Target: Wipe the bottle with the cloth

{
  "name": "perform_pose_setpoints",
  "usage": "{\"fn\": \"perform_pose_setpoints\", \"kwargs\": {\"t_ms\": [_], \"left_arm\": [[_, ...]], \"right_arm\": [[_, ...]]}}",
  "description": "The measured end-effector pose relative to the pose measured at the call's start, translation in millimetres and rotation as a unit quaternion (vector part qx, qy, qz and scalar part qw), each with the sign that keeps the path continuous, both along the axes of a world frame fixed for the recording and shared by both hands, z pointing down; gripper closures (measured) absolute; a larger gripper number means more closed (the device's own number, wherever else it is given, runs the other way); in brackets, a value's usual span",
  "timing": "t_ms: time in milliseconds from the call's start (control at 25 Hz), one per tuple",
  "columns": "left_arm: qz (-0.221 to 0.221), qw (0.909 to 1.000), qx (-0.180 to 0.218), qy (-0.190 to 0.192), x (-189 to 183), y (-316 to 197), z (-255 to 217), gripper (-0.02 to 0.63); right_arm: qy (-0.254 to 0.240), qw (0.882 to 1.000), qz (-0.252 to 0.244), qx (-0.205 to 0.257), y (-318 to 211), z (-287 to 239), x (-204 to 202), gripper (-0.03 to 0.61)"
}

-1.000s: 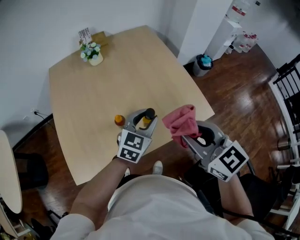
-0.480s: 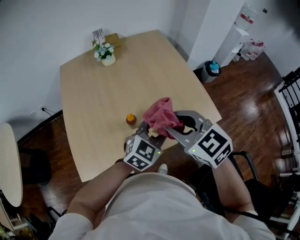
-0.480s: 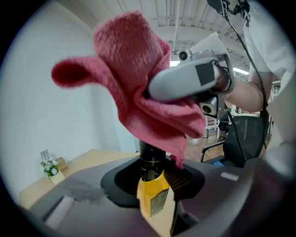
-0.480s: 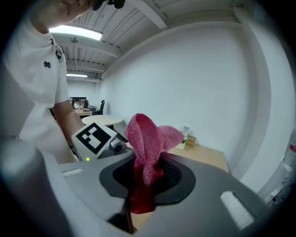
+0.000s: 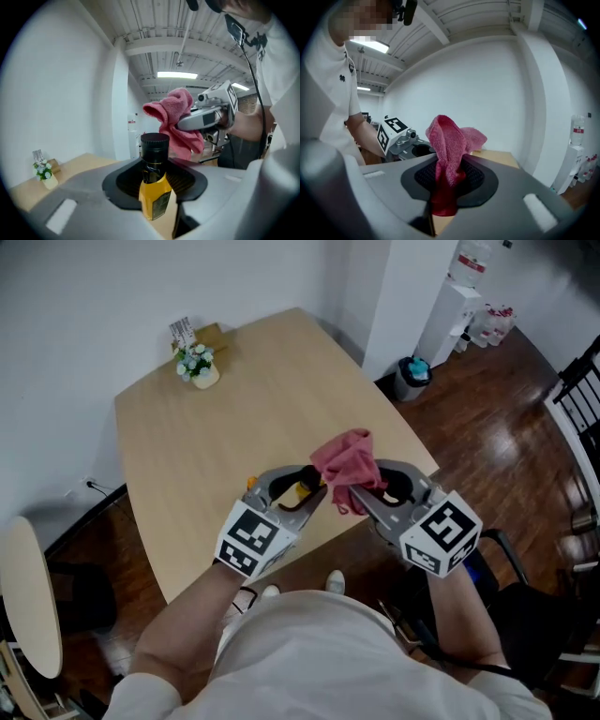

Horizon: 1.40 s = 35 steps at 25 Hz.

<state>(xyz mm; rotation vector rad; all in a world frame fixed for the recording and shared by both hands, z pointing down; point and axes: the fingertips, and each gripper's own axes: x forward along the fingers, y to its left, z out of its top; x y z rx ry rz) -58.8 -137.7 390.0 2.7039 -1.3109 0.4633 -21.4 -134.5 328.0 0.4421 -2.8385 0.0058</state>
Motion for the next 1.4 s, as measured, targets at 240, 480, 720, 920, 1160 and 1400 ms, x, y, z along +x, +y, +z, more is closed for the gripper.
{"fn": "perform_pose_setpoints", "kwargs": {"t_ms": [240,480,720,920,1160,1400], "left_arm": [[0.013,0.998,-0.008,0.061,-0.8,-9.6,-48.1,0.463],[0.013,0.9963,-0.004,0.085,-5.3,-19.6,-83.4,0.463],[0.005,0.9963,-0.002,0.086,-7.6,-29.5,-101.4,0.463],[-0.013,0.9968,-0.013,0.078,-14.1,-41.1,-93.4,0.463],[-0.027,0.9963,-0.029,0.076,-13.2,-48.8,-77.8,0.463],[-0.021,0.9953,-0.024,0.092,-5.7,-43.9,-84.6,0.463]], "right_arm": [[-0.034,0.999,0.018,-0.012,1.4,19.5,-5.9,0.492],[-0.016,0.998,0.044,-0.044,-1.5,69.8,5.6,0.492],[0.017,0.995,0.054,-0.078,-9.3,124.1,17.3,0.492],[-0.004,0.998,0.042,-0.047,4.3,90.1,17.1,0.492],[-0.011,0.999,-0.018,0.033,34.8,27.4,-15.0,0.492],[0.0,1.0,-0.014,0.002,27.9,68.8,-33.3,0.492]]}}
